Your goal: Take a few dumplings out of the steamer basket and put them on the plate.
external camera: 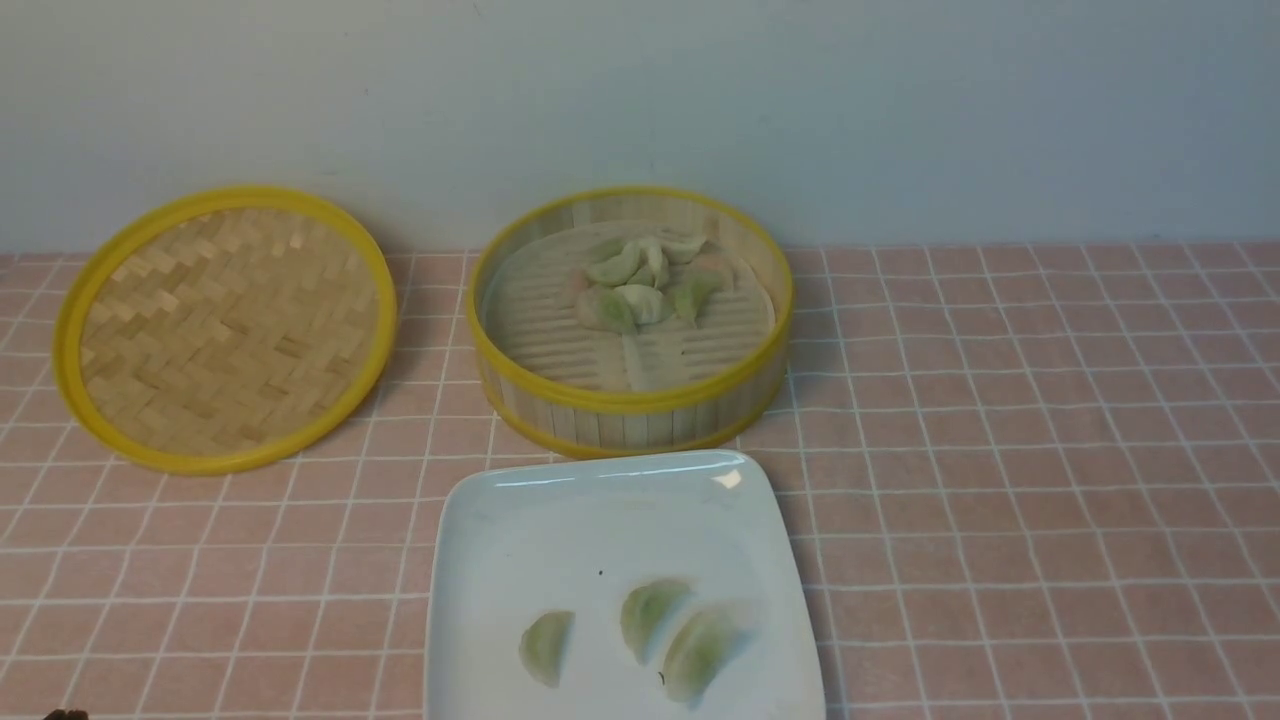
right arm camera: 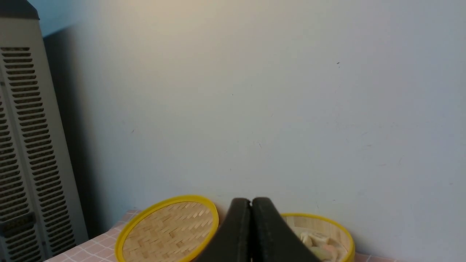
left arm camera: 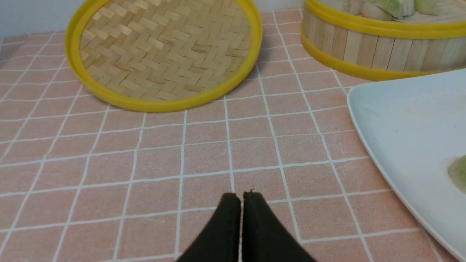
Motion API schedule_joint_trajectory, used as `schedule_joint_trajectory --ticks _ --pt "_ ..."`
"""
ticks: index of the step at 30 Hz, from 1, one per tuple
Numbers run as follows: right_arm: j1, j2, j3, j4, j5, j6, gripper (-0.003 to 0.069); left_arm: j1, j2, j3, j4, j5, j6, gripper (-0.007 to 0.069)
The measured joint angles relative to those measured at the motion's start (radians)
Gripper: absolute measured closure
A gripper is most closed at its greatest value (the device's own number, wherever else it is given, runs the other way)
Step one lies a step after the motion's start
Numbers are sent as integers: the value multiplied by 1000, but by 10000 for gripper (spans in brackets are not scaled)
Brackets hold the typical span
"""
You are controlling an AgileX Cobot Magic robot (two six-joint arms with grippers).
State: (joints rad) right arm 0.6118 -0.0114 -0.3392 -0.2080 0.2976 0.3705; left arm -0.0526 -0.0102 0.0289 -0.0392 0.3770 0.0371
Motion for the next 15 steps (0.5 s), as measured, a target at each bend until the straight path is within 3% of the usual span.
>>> schedule_joint_trajectory --ticks 15 --pt "0 0 0 38 0 -24 672 0 0 0 -1 2 0 631"
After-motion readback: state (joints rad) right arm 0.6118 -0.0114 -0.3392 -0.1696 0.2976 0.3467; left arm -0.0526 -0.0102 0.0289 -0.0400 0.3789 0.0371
